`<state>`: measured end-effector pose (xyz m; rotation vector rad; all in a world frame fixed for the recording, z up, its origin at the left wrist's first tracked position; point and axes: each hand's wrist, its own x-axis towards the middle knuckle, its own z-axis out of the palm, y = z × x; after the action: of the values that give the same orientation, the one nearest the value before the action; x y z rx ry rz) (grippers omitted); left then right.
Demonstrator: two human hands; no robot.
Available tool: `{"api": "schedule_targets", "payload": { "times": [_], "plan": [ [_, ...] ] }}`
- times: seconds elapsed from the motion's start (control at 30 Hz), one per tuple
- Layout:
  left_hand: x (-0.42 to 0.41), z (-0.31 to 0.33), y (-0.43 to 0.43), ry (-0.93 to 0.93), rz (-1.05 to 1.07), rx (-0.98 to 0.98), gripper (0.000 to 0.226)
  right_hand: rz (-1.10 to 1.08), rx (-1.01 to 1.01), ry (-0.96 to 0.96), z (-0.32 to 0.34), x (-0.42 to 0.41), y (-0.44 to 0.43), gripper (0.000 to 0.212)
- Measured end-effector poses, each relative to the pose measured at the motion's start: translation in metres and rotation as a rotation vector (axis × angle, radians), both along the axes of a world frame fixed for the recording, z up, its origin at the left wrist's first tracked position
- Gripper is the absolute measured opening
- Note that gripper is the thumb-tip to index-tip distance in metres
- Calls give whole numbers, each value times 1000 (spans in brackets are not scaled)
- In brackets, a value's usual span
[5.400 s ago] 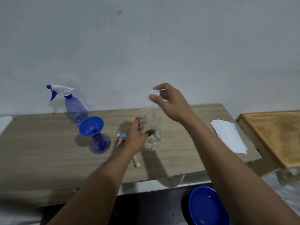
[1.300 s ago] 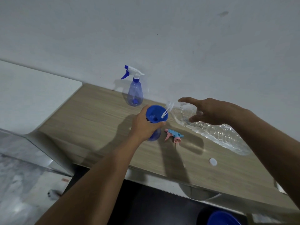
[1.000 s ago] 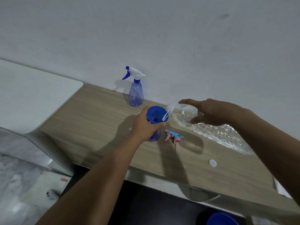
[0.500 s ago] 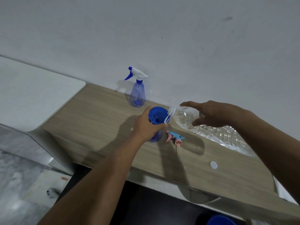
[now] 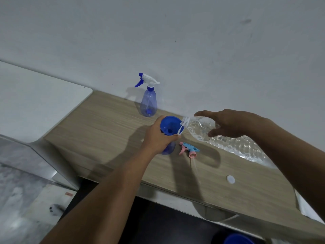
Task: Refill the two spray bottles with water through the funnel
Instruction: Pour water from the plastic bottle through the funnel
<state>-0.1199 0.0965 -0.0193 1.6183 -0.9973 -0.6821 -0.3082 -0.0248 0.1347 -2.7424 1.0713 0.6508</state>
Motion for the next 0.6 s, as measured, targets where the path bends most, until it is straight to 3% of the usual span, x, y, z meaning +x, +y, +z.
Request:
{"api": "schedule_targets", "payload": {
  "times": [0.6],
  "plan": [
    [1, -1, -1, -9, -3, 1, 66, 13, -2, -2, -7, 0, -4, 79]
  ]
}}
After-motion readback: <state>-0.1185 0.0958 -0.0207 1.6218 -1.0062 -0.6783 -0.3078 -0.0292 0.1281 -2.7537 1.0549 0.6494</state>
